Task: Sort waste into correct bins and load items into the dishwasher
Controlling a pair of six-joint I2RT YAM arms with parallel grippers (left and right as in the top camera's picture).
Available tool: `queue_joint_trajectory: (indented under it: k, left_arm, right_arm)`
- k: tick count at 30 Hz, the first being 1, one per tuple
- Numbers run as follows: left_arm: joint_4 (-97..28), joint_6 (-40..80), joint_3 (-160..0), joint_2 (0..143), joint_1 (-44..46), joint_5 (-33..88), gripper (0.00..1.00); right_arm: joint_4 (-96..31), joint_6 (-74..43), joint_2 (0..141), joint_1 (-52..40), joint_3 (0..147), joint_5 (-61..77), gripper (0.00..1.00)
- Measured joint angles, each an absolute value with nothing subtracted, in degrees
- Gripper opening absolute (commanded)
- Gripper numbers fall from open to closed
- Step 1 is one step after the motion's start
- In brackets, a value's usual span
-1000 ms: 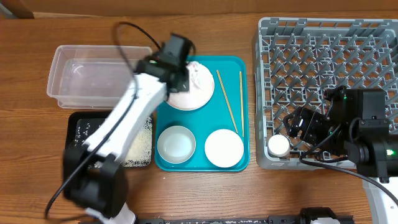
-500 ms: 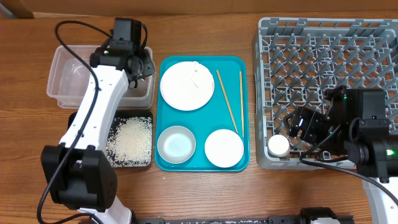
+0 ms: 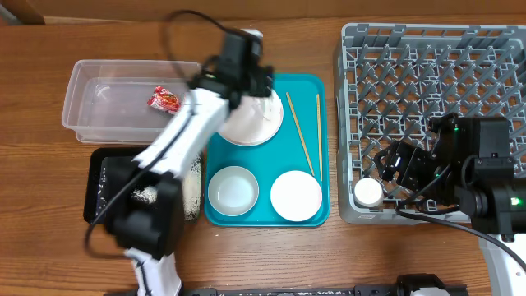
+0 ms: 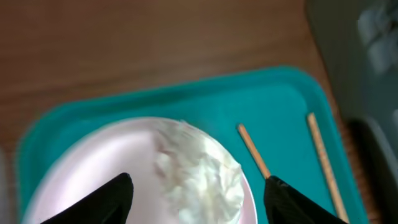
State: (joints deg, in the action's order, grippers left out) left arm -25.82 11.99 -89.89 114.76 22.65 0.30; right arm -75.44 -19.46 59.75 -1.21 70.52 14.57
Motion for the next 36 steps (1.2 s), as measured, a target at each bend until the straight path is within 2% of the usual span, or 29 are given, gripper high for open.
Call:
queue_joint_trajectory:
  k: [3,5,9,10,14,20,24,28,29,30,31,32,33,34,36]
  left_arm:
    - [-24.4,12.0,-89.8,120.4,24.1,0.2,0.58]
    - [-23.9,12.6,-89.8,123.0,23.9,-0.2,0.48]
    - [-24.7,13.6,-89.6,125.1,23.5,-0.7,0.08]
    - [-25.2,13.6,-89.6,125.1,23.5,-0.6,0.04]
    - [-30.9,14.0,-90.8,124.6,23.5,-0.6,0.04]
    - [-48.9,15.5,-96.6,118.8,22.4,-1.4,0.04]
    - [-56.4,17.5,-100.4,109.6,18.7,-5.5,0.04]
    - [-62.7,19.6,-102.2,102.7,11.4,-9.5,0.04]
    - [-63.6,19.9,-102.3,102.2,9.5,-10.0,0.07]
    - [-64.1,20.4,-102.3,102.2,7.7,-10.5,0.18]
    - [-64.1,20.9,-102.1,102.7,5.7,-10.9,0.32]
    - [-63.6,21.0,-101.8,103.4,4.1,-10.9,0.51]
    - [-63.0,20.8,-101.5,104.4,2.5,-10.5,0.63]
    - [-62.6,20.6,-101.3,105.3,1.4,-9.5,0.64]
    - [-62.2,20.0,-101.1,107.1,-0.1,-7.2,0.59]
  right_arm:
    - [-75.4,-19.4,59.7,-1.2,70.5,14.6,0.92]
    - [-75.5,-19.4,59.7,-1.2,70.5,14.5,0.92]
    - [-75.5,-19.4,59.7,-1.2,70.5,14.6,0.92]
    - [-75.5,-19.4,59.7,-1.2,70.5,14.6,0.92]
    - [-75.4,-19.4,59.7,-1.2,70.5,14.6,0.92]
    - [-75.5,-19.5,59.7,-1.2,70.5,14.6,0.92]
    - [-75.5,-19.4,59.7,-1.2,70.5,14.6,0.92]
    - [-75.7,-19.5,59.7,-1.2,70.5,14.6,0.92]
    - [-75.7,-19.4,59.7,-1.2,70.5,14.6,0.92]
    - [-75.7,-19.5,59.7,-1.2,70.5,14.6,0.93]
    - [-75.7,-19.5,59.7,-1.2,70.5,14.6,0.92]
    - [-75.7,-19.4,59.7,-1.2,70.5,14.6,0.92]
    - [-75.7,-19.4,59.7,-1.2,70.5,14.6,0.92]
    - [-75.7,-19.5,59.7,-1.2,70.5,14.6,0.93]
    - [-75.7,-19.5,59.7,-1.2,70.5,14.6,0.95]
